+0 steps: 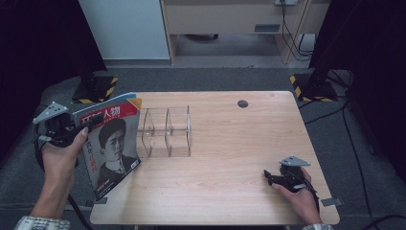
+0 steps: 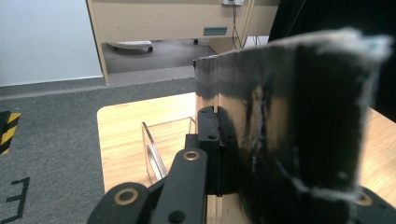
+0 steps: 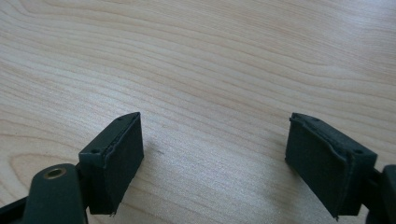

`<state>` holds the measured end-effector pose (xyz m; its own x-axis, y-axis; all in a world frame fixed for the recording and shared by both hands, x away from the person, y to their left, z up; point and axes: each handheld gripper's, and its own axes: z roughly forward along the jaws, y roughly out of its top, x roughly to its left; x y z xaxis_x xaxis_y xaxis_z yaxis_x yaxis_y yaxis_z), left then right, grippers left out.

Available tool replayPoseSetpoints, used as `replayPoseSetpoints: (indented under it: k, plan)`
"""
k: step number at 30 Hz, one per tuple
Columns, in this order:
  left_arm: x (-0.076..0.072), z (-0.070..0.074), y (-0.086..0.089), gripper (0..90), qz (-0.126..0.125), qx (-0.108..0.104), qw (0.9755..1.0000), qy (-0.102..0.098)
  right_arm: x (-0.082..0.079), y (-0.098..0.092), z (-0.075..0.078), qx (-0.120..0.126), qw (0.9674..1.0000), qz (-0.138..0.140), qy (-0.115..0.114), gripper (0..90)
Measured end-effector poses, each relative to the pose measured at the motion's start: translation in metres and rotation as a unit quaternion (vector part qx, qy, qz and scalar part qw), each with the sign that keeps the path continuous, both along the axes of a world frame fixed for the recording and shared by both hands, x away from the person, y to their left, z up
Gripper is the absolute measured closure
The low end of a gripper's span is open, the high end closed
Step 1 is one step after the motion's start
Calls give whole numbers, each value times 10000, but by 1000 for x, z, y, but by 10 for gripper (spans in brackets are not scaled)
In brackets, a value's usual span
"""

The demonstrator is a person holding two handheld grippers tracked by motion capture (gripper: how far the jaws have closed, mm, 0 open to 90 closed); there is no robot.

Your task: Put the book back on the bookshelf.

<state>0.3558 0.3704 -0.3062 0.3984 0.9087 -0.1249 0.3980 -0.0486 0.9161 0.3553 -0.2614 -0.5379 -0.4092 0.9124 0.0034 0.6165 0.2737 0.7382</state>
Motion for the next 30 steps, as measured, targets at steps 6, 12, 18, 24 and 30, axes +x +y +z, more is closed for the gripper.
replayPoseSetpoints:
  k: [6, 12, 18, 24, 30]
  plan:
    - [7, 1, 3, 864, 132, -136, 9998, -57, 0, 0, 0, 1, 10000, 0, 0, 193]
    - [12, 1, 10, 864, 310, -305, 9989, -194, 0, 0, 0, 0, 10000, 0, 0, 193]
    - [18, -3, 19, 864, 422, -461, 9975, -317, 0, 0, 0, 1, 10000, -1, 2, 193]
    - [25, -7, 15, 864, 464, -395, 9974, -373, 0, 0, 0, 0, 10000, -2, 2, 193]
    - [32, -10, 0, 864, 415, -157, 9982, -414, 0, 0, 0, 1, 10000, -2, 2, 193]
